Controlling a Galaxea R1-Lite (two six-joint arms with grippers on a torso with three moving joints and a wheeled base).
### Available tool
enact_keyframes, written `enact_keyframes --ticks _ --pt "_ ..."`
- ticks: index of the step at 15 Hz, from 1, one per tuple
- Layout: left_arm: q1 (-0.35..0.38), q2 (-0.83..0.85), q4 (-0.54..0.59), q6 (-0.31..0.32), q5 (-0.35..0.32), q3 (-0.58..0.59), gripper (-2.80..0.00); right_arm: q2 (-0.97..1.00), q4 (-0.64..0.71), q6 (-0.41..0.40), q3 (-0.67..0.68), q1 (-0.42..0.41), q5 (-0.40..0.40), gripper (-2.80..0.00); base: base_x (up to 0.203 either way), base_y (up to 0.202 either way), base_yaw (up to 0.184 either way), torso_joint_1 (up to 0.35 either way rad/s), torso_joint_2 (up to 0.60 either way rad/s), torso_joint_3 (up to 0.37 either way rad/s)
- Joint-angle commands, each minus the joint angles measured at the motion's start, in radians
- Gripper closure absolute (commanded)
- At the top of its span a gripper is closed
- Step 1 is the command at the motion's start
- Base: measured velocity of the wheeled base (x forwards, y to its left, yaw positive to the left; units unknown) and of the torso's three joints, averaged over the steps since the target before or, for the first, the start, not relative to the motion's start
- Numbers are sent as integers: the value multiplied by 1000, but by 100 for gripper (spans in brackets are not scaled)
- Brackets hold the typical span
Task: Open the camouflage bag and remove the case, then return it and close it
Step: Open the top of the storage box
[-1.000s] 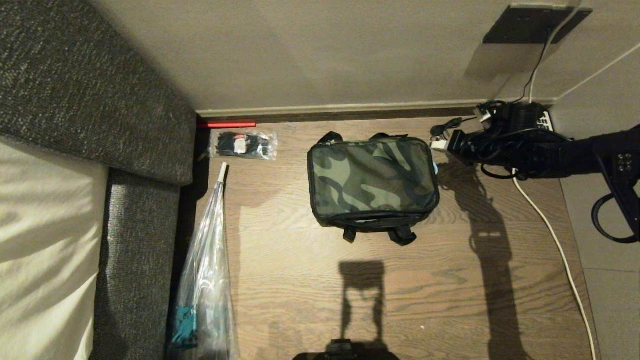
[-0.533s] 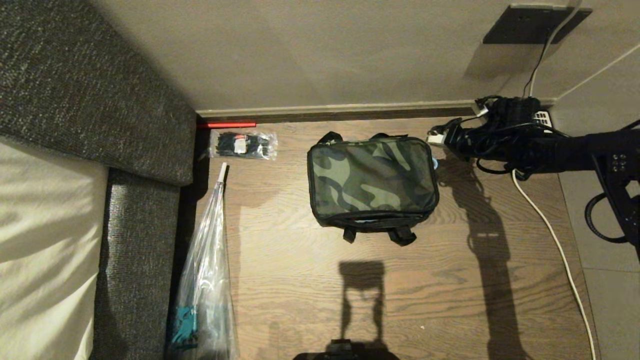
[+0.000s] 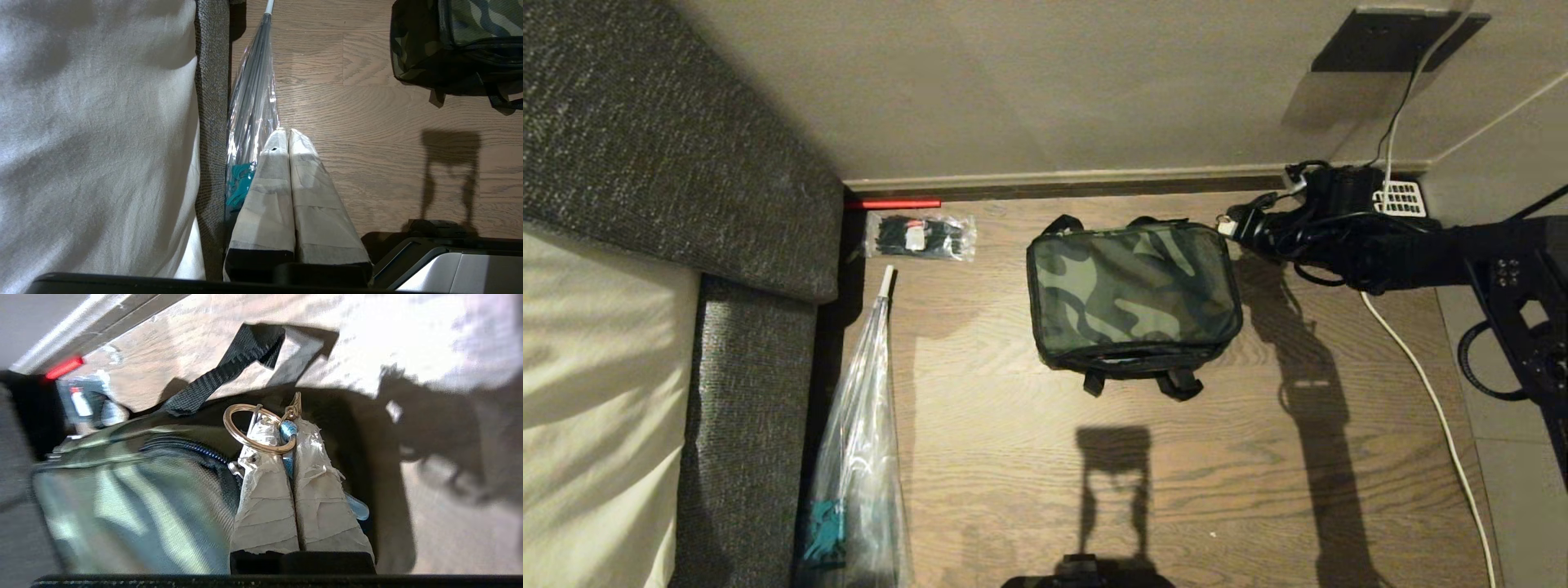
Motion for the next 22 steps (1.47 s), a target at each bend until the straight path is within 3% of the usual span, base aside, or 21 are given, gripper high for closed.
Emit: enact_keyframes --ticks 1,5,10,16,17,22 --pt "0 -2 0 0 1 0 0 33 -35 -3 10 3 -5 0 0 0 0 0 0 0" --pt "0 -2 0 0 1 0 0 3 20 -2 18 1 1 0 0 0 0 0 0 0" --pt "0 -2 0 0 1 0 0 -70 28 1 109 -25 79 0 0 0 0 0 0 0" --pt "0 -1 0 0 1 0 0 -87 45 -8 127 -30 77 0 0 0 0 0 0 0" --pt "0 -2 0 0 1 0 0 -90 43 -4 132 -31 77 -280 0 0 0 0 0 0" --pt "0 -2 0 0 0 0 0 -103 42 -4 153 -37 79 -280 0 0 0 0 0 0"
